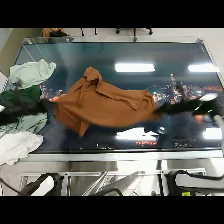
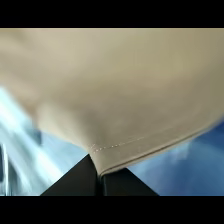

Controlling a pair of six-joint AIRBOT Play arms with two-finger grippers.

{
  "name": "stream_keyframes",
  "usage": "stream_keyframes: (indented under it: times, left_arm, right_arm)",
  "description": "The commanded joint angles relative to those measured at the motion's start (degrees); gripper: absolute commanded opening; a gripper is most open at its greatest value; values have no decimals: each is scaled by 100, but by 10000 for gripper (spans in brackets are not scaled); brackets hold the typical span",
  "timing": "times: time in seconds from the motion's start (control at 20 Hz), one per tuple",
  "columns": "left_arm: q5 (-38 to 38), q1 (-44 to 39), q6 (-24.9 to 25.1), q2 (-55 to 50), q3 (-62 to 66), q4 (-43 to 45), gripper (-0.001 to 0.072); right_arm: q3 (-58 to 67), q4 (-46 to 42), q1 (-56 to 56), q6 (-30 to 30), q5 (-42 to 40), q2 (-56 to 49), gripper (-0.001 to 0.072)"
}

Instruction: Fold the shirts.

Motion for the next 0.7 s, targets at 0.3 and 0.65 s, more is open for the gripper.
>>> stream_keyframes:
  times: [0.3,0.65]
  left_arm:
    - [168,11,129,2411,4903,-286,12]
    - [264,11,-190,2876,4813,1567,12]
  right_arm:
    - [4826,916,-197,149,-938,2068,18]
    - [4887,778,-195,170,-933,2159,17]
